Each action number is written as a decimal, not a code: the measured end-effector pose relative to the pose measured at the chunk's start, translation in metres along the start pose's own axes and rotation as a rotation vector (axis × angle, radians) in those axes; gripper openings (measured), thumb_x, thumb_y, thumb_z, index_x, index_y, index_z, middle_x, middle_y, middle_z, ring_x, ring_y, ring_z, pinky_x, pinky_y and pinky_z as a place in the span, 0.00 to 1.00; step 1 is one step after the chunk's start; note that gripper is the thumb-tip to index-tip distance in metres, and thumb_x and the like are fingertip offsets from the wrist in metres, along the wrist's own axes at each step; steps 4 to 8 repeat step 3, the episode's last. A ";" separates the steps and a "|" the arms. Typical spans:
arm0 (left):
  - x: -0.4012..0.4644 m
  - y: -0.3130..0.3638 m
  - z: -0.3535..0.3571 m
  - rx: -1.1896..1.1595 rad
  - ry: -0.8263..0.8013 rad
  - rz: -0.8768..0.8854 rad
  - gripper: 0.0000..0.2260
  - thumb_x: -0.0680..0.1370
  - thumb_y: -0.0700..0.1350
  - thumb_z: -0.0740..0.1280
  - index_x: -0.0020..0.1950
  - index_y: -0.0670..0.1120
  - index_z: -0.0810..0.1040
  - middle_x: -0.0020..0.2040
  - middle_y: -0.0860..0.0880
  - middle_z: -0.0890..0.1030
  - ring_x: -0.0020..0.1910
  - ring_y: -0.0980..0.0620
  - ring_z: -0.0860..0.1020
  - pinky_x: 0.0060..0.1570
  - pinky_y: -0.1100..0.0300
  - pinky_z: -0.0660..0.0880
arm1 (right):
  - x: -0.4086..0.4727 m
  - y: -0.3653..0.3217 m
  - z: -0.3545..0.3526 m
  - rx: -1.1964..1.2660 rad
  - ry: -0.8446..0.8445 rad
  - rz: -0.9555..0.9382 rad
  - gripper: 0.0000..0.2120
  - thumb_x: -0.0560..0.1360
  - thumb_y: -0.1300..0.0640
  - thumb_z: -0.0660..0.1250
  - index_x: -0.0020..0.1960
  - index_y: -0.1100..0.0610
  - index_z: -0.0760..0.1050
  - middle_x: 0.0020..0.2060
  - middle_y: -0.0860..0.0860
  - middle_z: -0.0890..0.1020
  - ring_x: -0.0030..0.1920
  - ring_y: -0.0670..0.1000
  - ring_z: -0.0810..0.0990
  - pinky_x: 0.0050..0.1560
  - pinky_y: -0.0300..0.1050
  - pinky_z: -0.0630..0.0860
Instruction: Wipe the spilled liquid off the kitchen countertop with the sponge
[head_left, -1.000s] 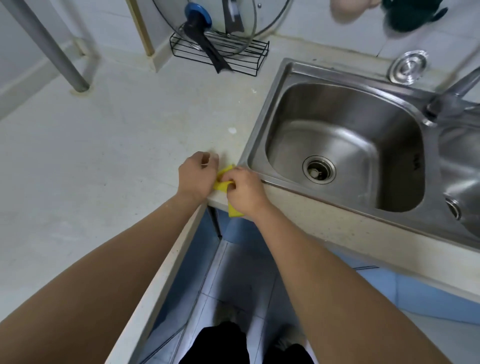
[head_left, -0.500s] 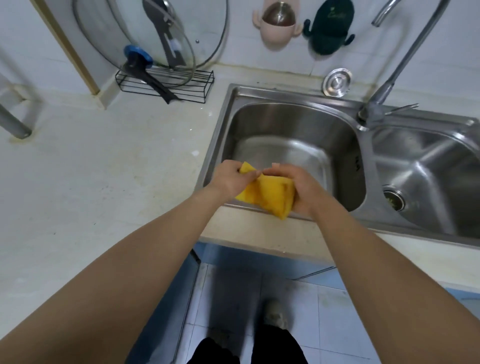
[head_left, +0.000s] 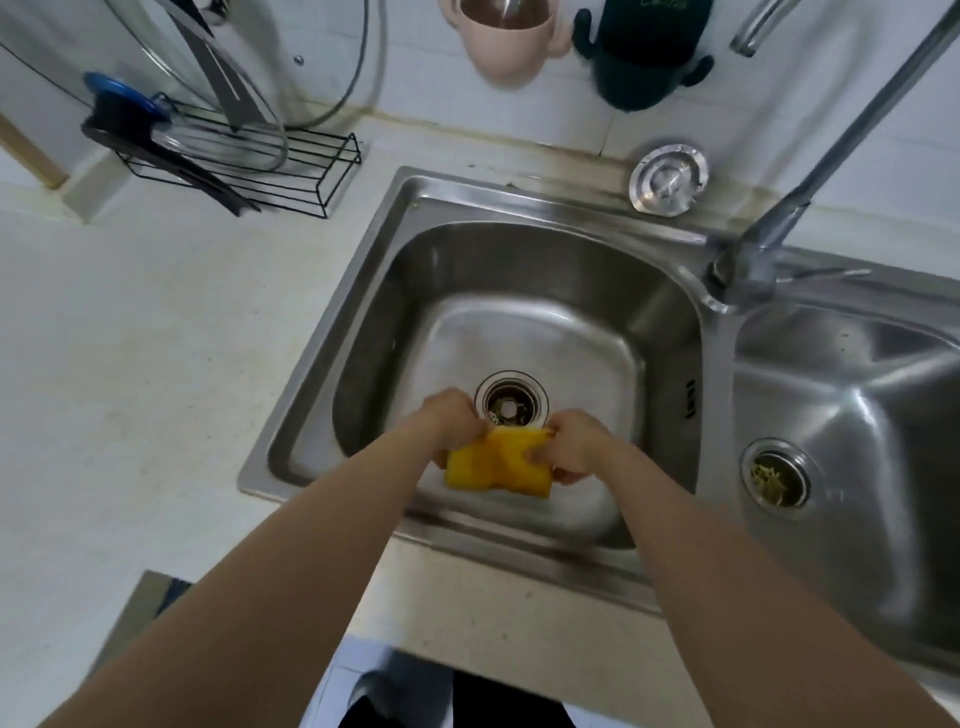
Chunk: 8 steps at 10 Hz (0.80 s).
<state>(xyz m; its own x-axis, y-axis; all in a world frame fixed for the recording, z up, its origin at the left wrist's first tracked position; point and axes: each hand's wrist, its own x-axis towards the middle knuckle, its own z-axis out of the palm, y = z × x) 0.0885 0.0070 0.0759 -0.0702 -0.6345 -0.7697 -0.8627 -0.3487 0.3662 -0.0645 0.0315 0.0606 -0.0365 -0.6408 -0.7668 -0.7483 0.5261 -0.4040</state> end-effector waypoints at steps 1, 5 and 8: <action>0.019 -0.004 0.011 0.108 -0.096 -0.093 0.24 0.81 0.53 0.58 0.70 0.38 0.66 0.67 0.38 0.71 0.59 0.38 0.76 0.57 0.49 0.76 | 0.018 0.005 0.007 -0.083 -0.169 0.064 0.24 0.76 0.54 0.65 0.67 0.62 0.63 0.57 0.61 0.75 0.47 0.56 0.80 0.44 0.47 0.79; 0.036 -0.007 0.018 0.187 -0.050 -0.096 0.24 0.82 0.54 0.56 0.68 0.37 0.68 0.67 0.40 0.72 0.64 0.42 0.72 0.57 0.55 0.70 | 0.041 -0.003 0.006 -0.206 -0.216 0.013 0.20 0.77 0.52 0.61 0.65 0.62 0.67 0.58 0.60 0.76 0.50 0.57 0.79 0.49 0.50 0.78; 0.036 -0.007 0.018 0.187 -0.050 -0.096 0.24 0.82 0.54 0.56 0.68 0.37 0.68 0.67 0.40 0.72 0.64 0.42 0.72 0.57 0.55 0.70 | 0.041 -0.003 0.006 -0.206 -0.216 0.013 0.20 0.77 0.52 0.61 0.65 0.62 0.67 0.58 0.60 0.76 0.50 0.57 0.79 0.49 0.50 0.78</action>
